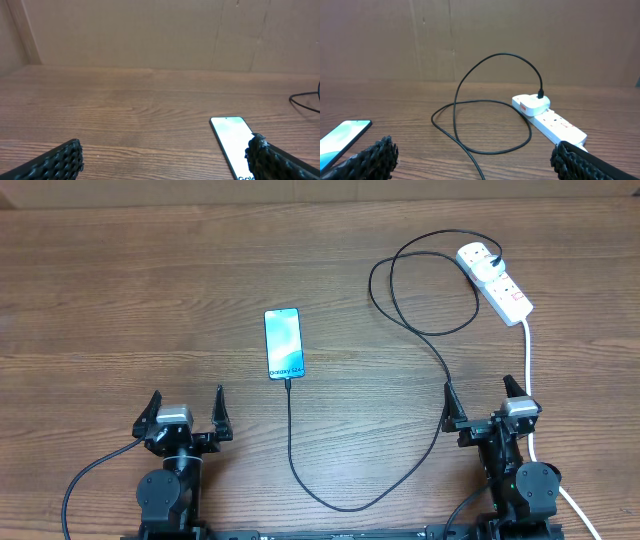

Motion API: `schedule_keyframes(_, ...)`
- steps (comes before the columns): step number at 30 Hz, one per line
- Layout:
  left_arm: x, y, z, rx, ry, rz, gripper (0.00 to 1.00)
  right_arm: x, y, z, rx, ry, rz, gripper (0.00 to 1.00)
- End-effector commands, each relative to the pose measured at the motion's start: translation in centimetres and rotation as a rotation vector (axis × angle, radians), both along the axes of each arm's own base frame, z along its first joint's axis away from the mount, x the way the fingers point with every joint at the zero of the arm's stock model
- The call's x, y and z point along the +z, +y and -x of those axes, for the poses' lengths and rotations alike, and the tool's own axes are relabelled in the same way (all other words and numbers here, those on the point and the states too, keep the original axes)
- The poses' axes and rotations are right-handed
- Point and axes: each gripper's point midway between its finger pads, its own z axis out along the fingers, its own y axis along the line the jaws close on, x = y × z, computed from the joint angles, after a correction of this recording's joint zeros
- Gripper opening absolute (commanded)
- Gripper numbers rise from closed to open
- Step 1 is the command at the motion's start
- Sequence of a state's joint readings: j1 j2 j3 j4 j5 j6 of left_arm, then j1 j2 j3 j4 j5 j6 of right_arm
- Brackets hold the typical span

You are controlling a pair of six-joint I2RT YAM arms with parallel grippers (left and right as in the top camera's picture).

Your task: Plug charger to phone and switch on socket

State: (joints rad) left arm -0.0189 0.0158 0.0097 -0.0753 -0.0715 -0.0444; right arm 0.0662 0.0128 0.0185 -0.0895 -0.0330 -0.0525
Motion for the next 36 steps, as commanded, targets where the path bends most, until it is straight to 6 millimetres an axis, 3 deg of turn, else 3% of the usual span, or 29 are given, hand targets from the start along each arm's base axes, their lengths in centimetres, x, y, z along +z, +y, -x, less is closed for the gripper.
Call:
schedule_keyframes(1, 0.07, -0.03, 0.02, -0.007, -0.008, -0.021, 0.99, -0.15, -0.05, -0.01, -0.005, -0.005, 0.001, 1.00)
schedule_keyframes(36, 0.07, -0.03, 0.02, -0.007, -0.008, -0.021, 0.99, -0.15, -0.62, -0.07, -0.037, -0.005, 0.002, 1.00)
